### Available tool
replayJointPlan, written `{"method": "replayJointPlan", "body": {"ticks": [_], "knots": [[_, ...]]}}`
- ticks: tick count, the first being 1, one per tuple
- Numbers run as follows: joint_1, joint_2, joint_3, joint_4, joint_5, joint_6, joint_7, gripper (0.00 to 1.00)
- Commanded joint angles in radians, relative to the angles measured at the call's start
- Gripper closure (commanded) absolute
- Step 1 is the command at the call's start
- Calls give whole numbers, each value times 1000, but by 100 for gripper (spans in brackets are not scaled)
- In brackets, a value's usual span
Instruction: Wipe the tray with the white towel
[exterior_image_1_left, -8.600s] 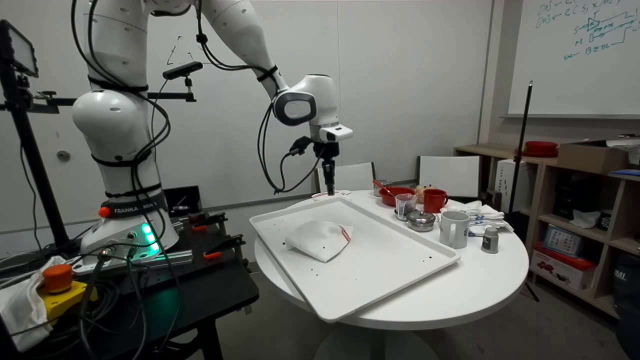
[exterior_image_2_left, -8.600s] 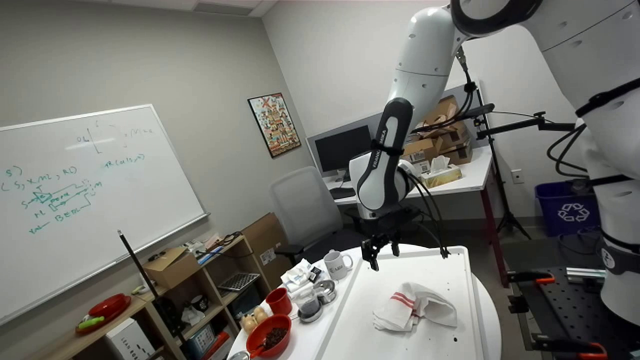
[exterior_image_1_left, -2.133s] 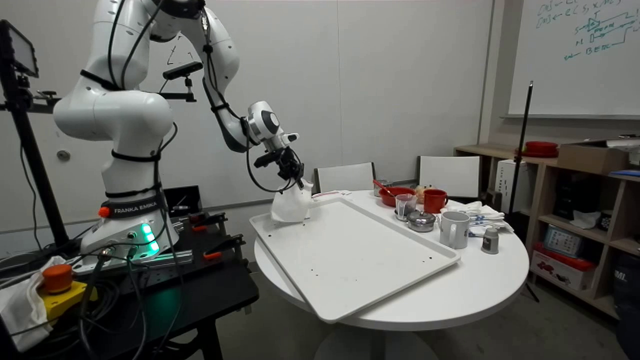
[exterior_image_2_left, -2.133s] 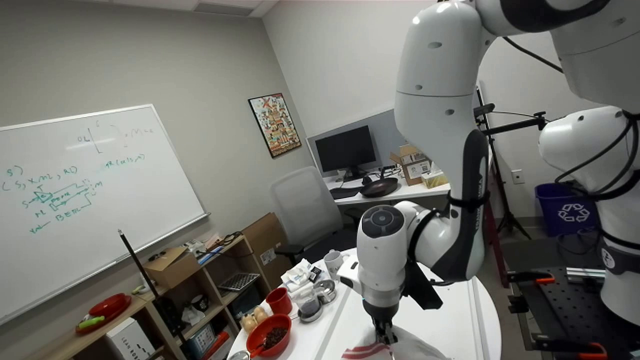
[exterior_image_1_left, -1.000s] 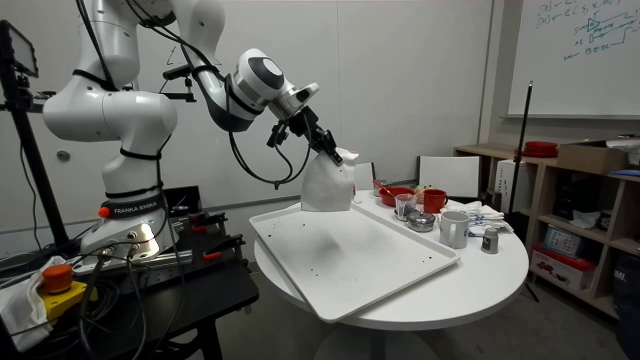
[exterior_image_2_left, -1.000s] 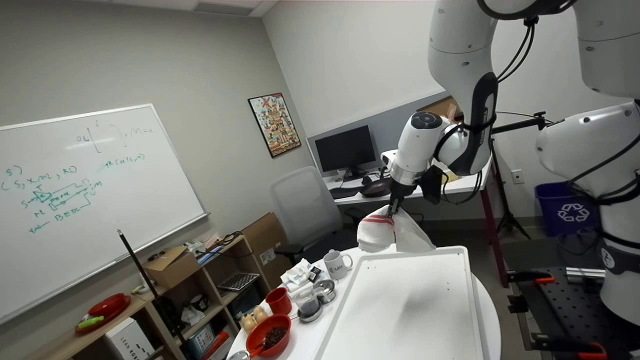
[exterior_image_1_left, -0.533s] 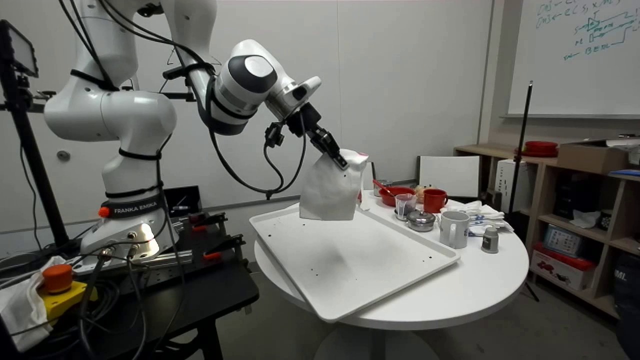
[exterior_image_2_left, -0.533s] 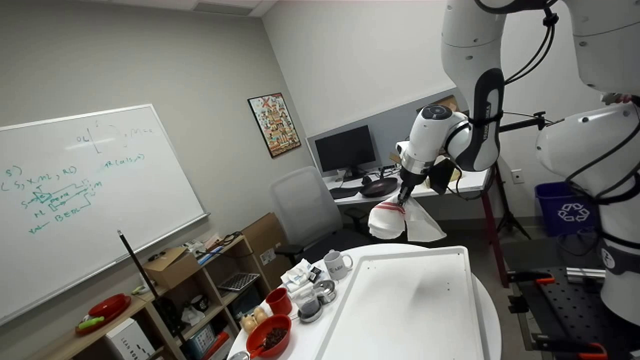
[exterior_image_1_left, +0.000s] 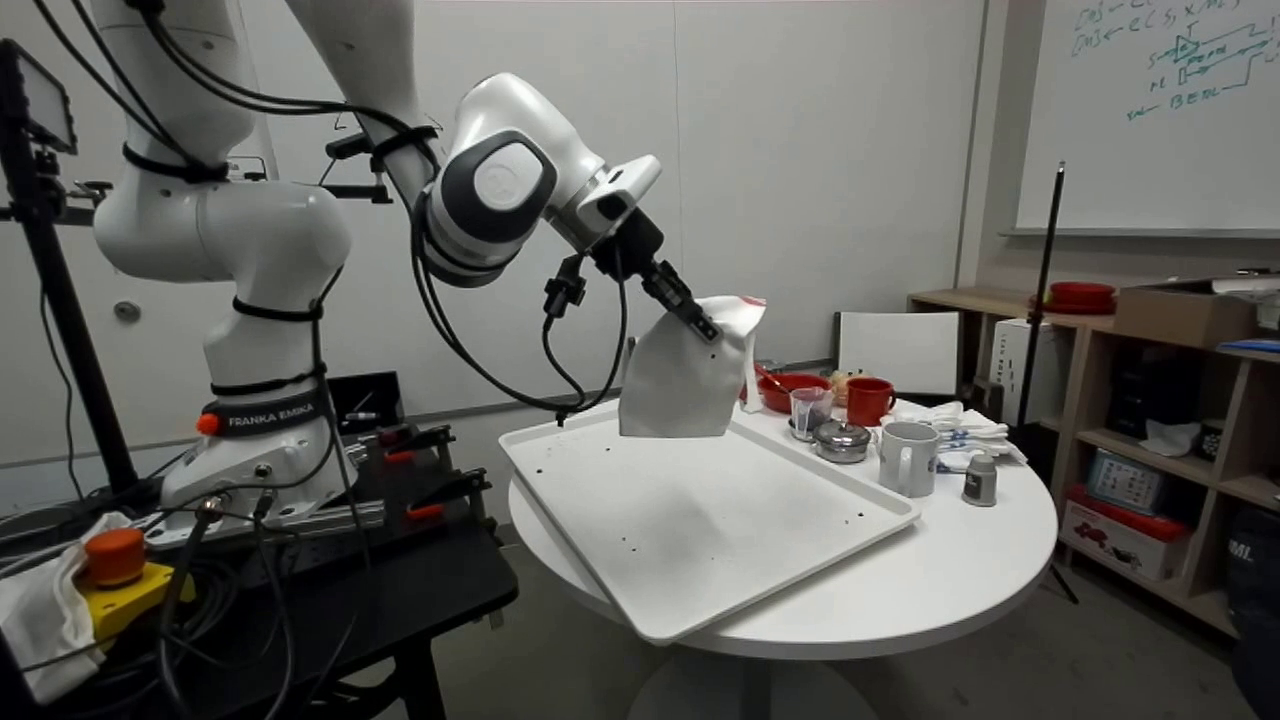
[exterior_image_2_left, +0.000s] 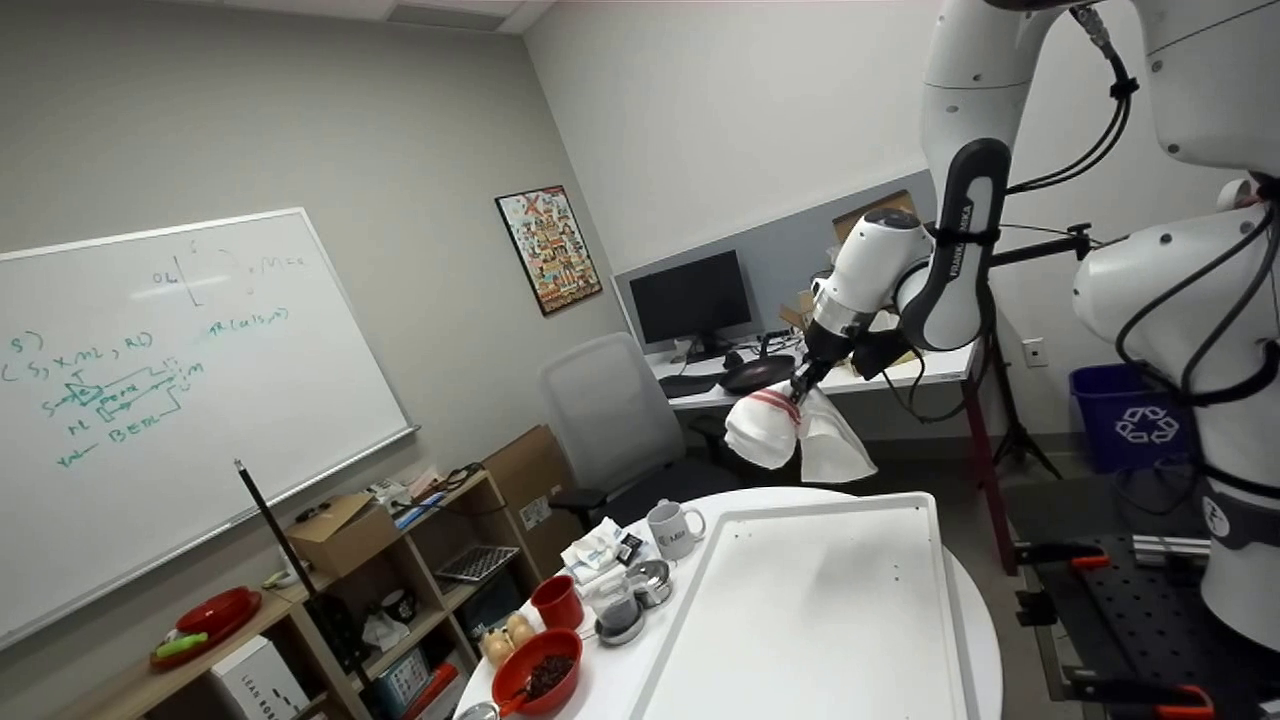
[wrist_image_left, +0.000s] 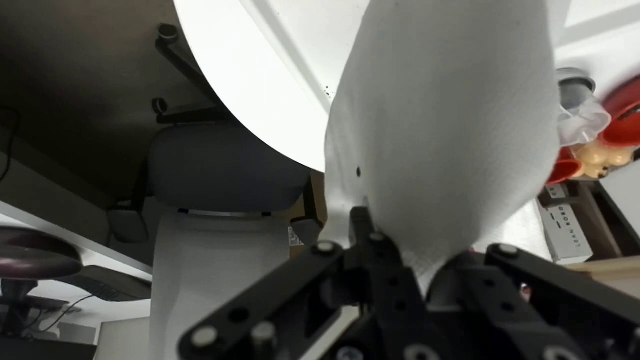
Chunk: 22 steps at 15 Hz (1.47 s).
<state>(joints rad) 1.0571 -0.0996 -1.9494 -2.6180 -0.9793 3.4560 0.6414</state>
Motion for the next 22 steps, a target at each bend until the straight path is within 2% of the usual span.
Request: {"method": "replayJointPlan", "body": {"ticks": [1, 2, 5, 11, 15, 16, 22], "knots": [[24, -226, -58, 15, 89, -1, -117, 97], [51, -272, -96, 19, 98, -1, -125, 97], [95, -395, -153, 58, 111, -1, -162, 97], [130, -532, -180, 111, 106, -2, -229, 97], [139, -574, -180, 114, 105, -2, -258, 97], [121, -528, -174, 97, 91, -2, -217, 89], [127, -551, -175, 98, 91, -3, -231, 89]]}}
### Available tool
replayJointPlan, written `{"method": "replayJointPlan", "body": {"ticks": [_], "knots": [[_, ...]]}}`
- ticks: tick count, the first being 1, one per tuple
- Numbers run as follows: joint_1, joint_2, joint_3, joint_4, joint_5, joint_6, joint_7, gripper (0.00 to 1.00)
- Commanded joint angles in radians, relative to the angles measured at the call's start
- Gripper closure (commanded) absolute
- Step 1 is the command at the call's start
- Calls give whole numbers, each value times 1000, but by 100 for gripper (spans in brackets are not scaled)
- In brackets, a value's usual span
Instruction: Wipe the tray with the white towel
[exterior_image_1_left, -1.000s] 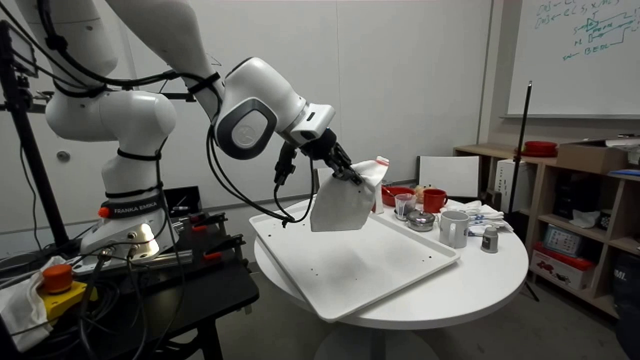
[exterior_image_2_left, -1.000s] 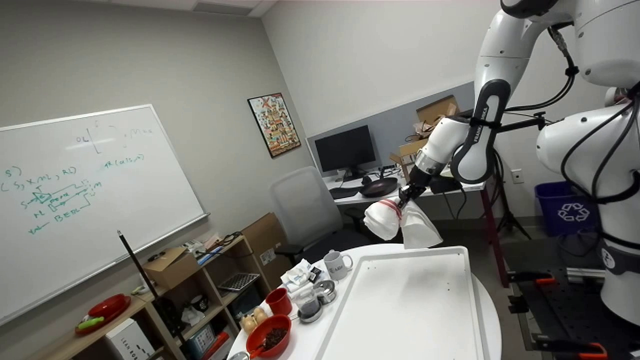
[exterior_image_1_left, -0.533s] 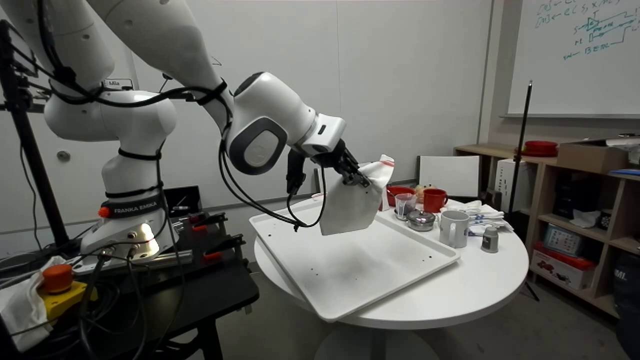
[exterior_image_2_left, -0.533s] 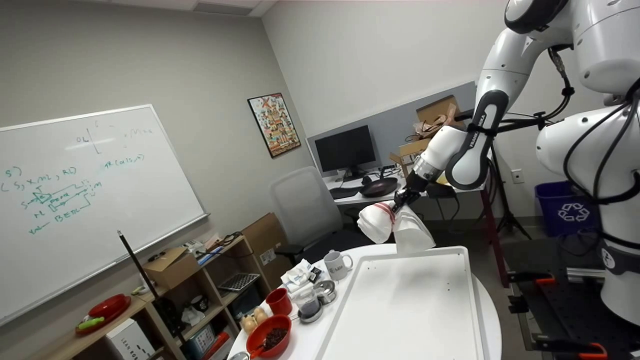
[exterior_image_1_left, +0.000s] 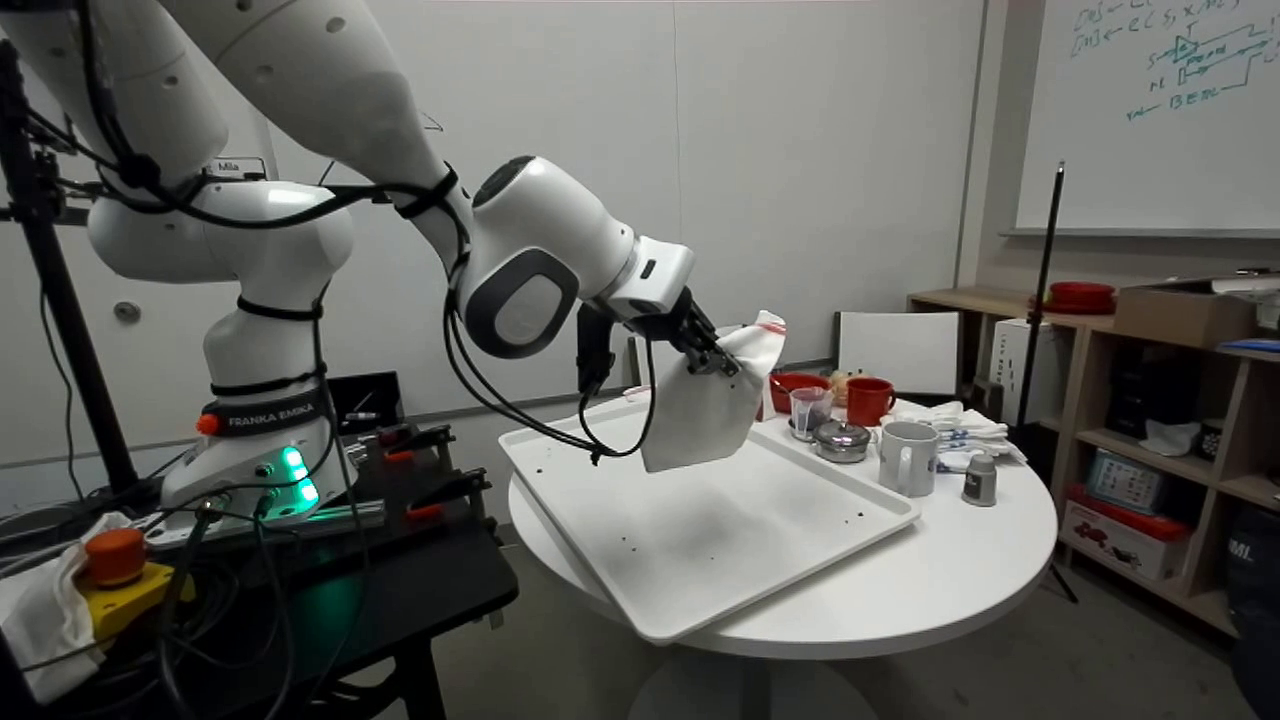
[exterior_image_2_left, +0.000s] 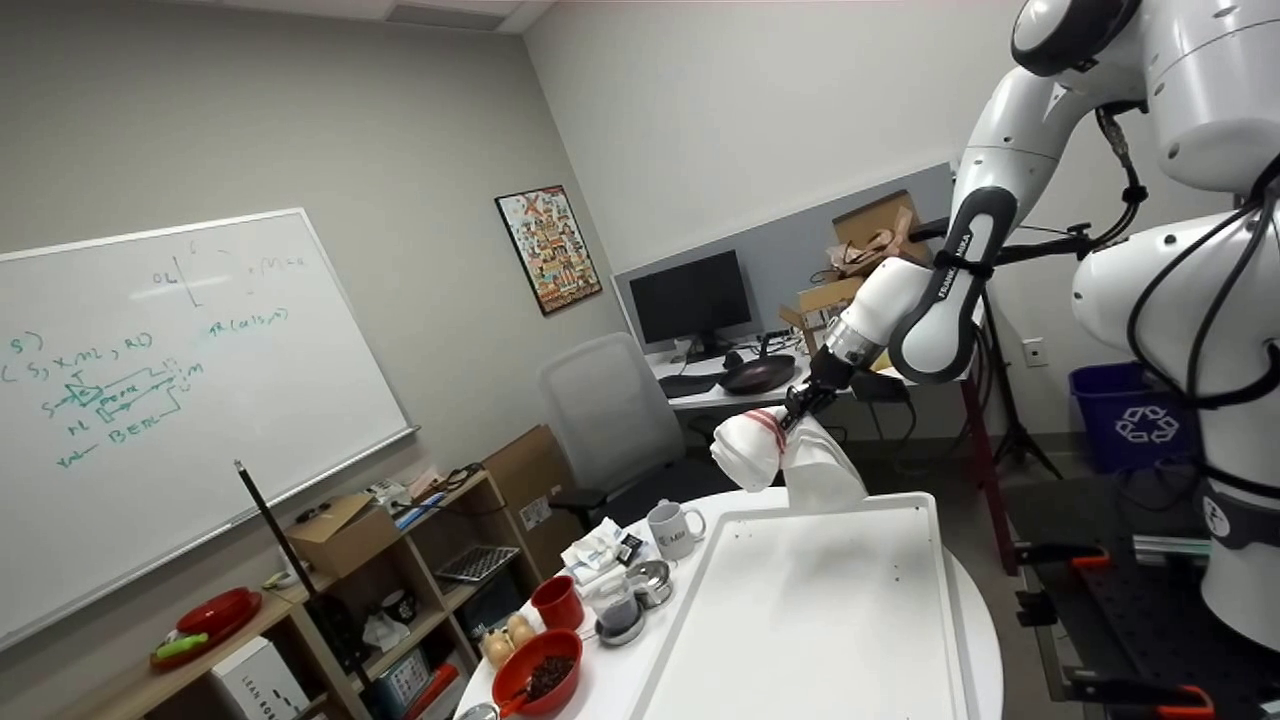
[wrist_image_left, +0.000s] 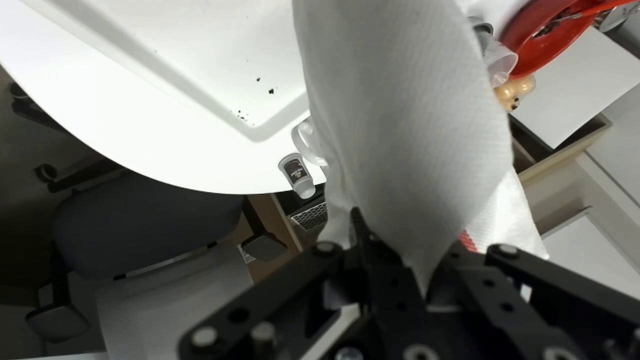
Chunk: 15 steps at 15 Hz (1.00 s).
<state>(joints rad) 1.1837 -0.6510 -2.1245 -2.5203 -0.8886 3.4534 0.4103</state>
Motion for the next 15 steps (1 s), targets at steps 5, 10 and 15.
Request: {"method": "replayJointPlan", "body": {"ticks": [5, 10, 15], "knots": [[0, 0, 0, 0, 0, 0, 0, 89], [26, 45, 10, 29, 51, -79, 41, 97], [89, 72, 21, 140, 156, -326, 104, 97]]}}
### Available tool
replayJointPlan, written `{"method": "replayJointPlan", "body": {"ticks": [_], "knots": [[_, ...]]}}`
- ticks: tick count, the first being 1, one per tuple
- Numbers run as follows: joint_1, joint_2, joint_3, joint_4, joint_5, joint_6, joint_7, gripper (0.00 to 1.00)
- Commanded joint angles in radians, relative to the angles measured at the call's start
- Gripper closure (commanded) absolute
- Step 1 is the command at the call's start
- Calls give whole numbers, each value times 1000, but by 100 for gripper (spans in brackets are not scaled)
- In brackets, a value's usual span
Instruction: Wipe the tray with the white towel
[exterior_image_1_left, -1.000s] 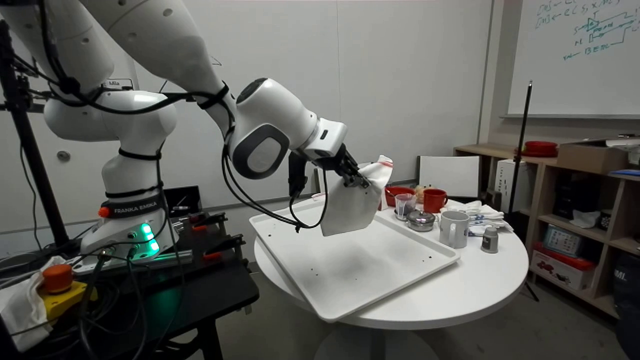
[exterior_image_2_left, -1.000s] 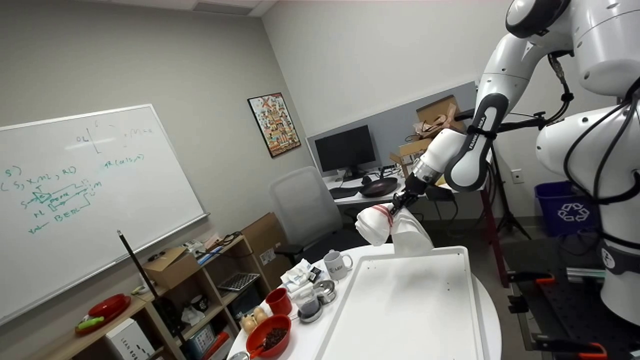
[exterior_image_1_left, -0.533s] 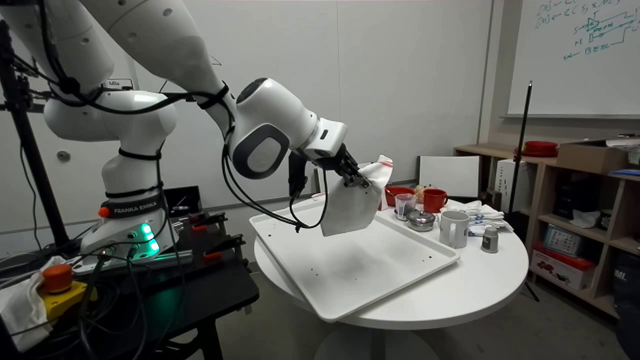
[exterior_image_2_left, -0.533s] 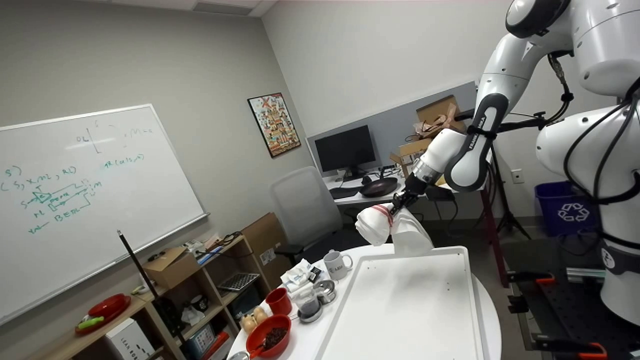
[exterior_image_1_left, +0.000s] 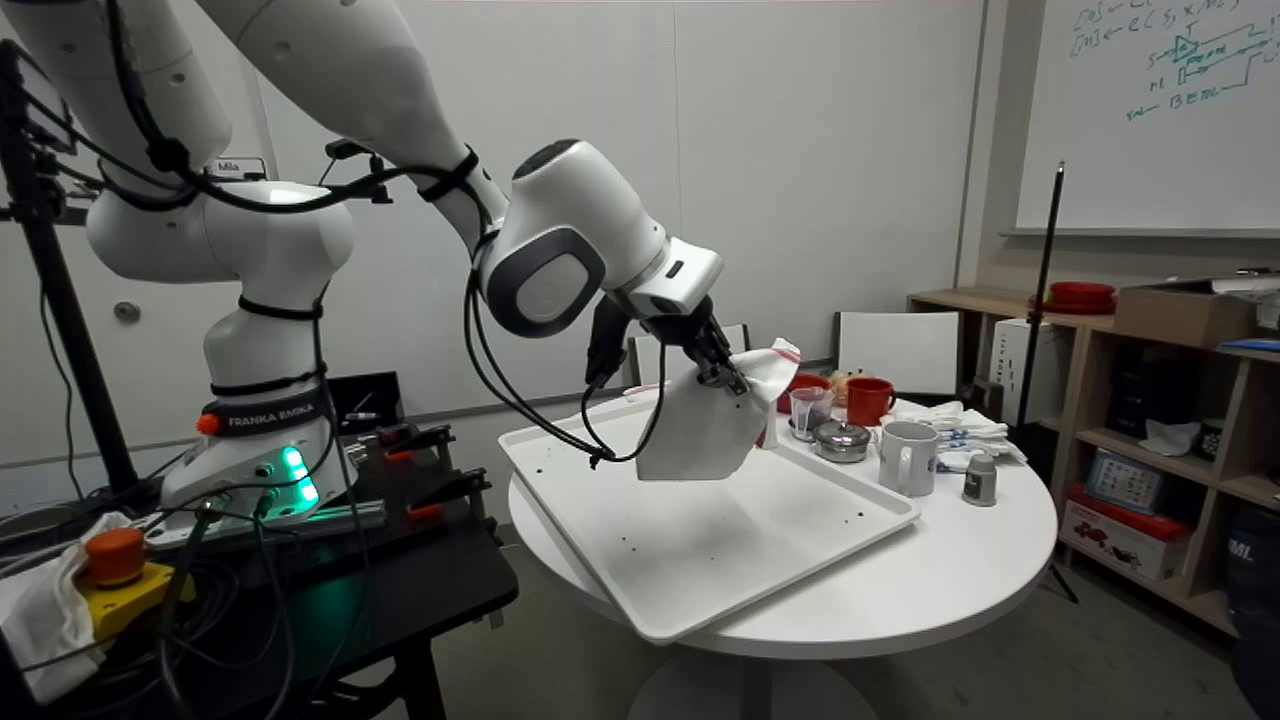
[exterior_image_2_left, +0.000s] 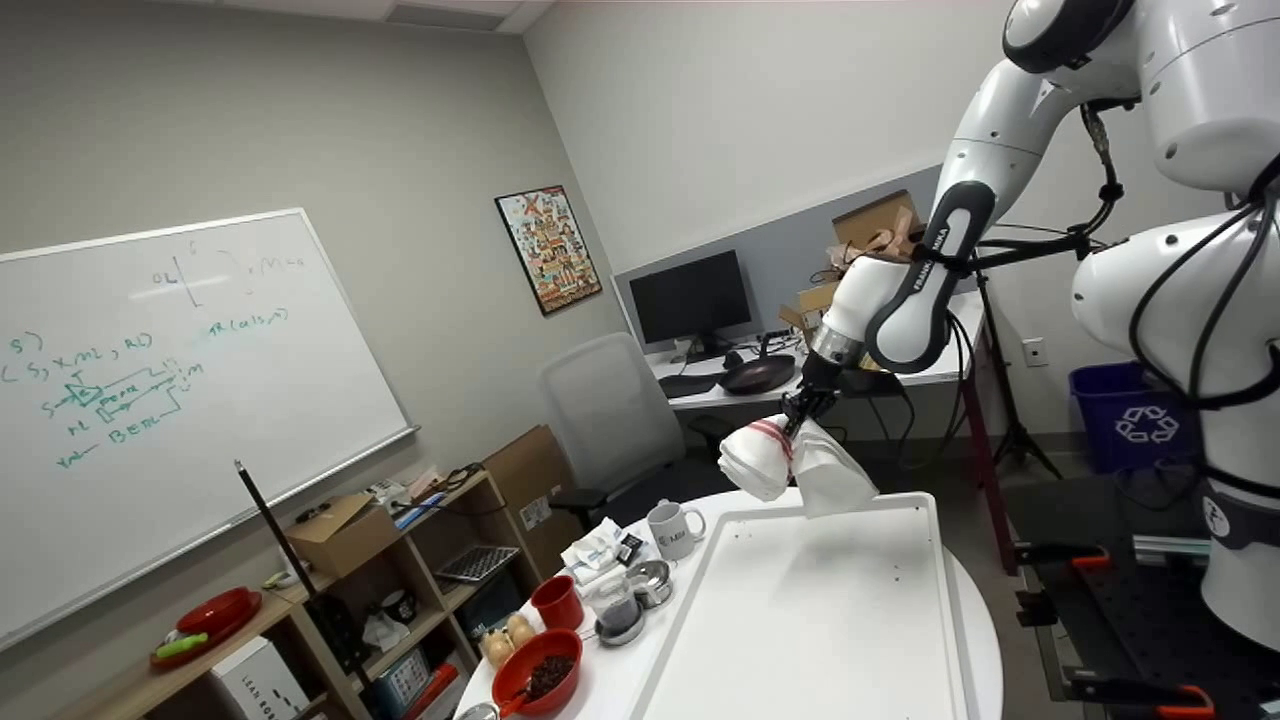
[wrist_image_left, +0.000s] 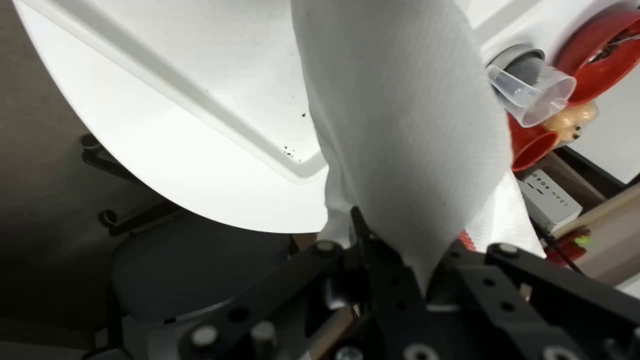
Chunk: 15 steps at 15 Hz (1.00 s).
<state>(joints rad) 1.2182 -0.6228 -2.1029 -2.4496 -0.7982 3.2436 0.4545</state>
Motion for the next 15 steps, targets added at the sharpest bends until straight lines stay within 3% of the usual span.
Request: {"method": "replayJointPlan", "body": {"ticks": [1, 4, 9, 15], "knots": [[83, 49, -16, 105, 88, -162, 74, 97], [180, 48, -87, 212, 129, -290, 122, 97], [399, -11, -282, 400, 93, -491, 230, 97], [624, -72, -461, 533, 55, -612, 303, 97]]}}
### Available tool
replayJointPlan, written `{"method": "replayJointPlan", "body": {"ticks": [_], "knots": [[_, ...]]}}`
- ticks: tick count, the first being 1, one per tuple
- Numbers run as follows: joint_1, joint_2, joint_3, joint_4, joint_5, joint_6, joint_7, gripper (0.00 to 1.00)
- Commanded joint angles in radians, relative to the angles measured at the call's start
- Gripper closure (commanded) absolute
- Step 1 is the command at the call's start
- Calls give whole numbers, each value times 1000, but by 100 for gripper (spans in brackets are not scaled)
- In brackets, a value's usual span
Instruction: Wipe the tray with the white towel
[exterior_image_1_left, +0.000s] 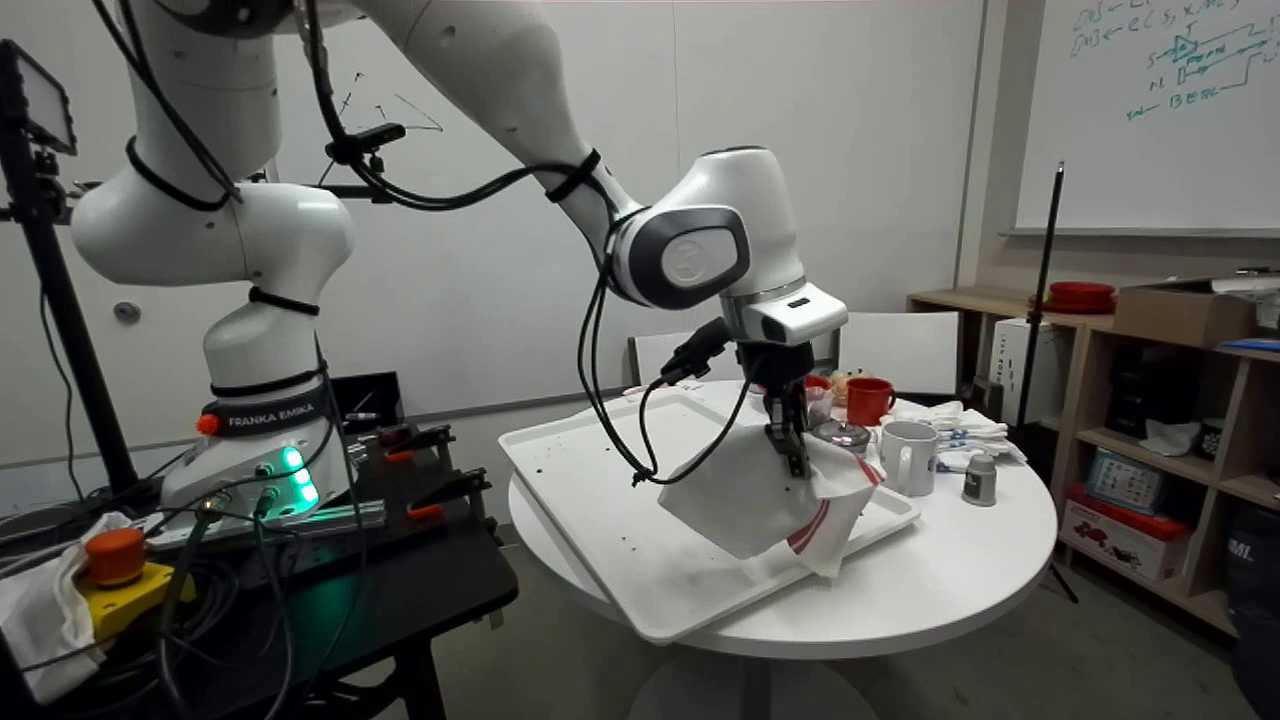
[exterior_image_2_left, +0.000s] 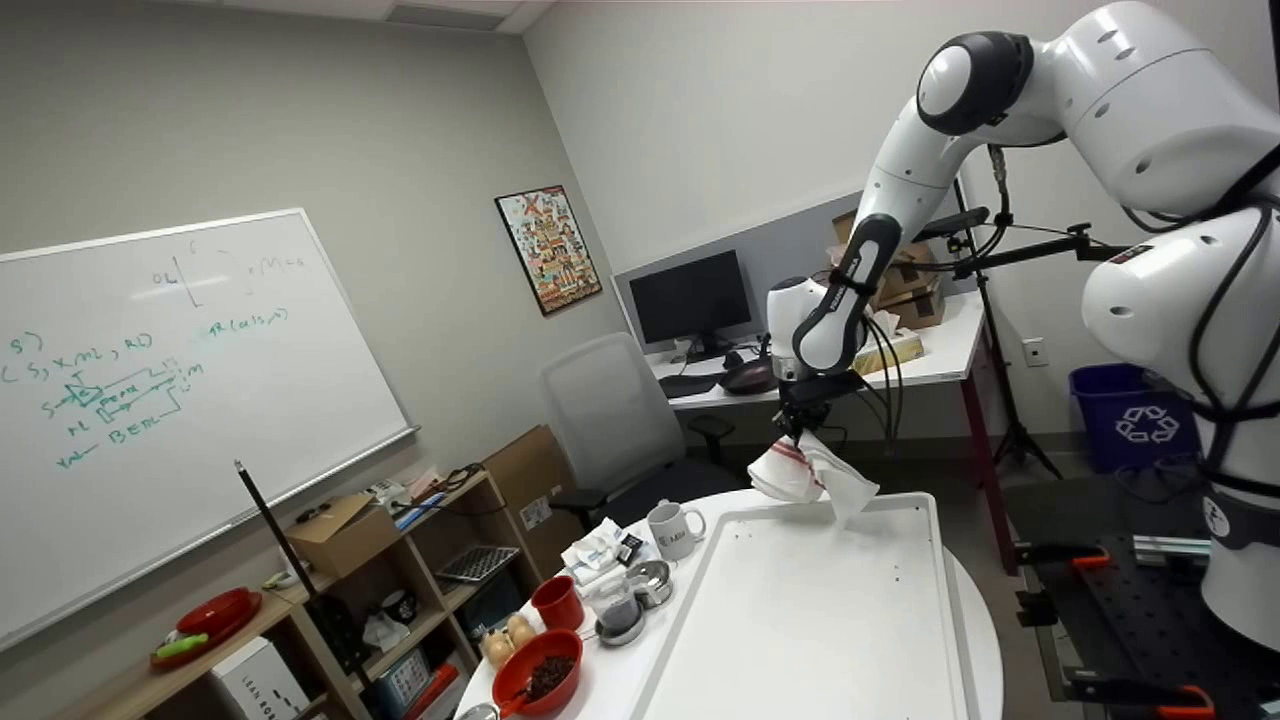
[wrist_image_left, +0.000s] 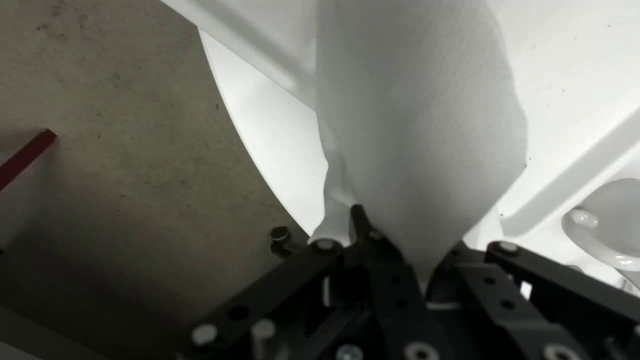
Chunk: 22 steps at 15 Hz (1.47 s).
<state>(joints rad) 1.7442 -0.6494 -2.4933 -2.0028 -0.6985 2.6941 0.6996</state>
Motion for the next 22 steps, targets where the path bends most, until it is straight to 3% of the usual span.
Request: {"method": "replayJointPlan", "body": {"ticks": [1, 4, 16, 22], "knots": [[127, -57, -92, 103, -62, -80, 73, 97], [183, -106, -130, 143, -120, -149, 106, 97], [208, -243, -88, 160, -542, -368, 285, 97], [198, -303, 16, 110, -862, -575, 438, 97]]}}
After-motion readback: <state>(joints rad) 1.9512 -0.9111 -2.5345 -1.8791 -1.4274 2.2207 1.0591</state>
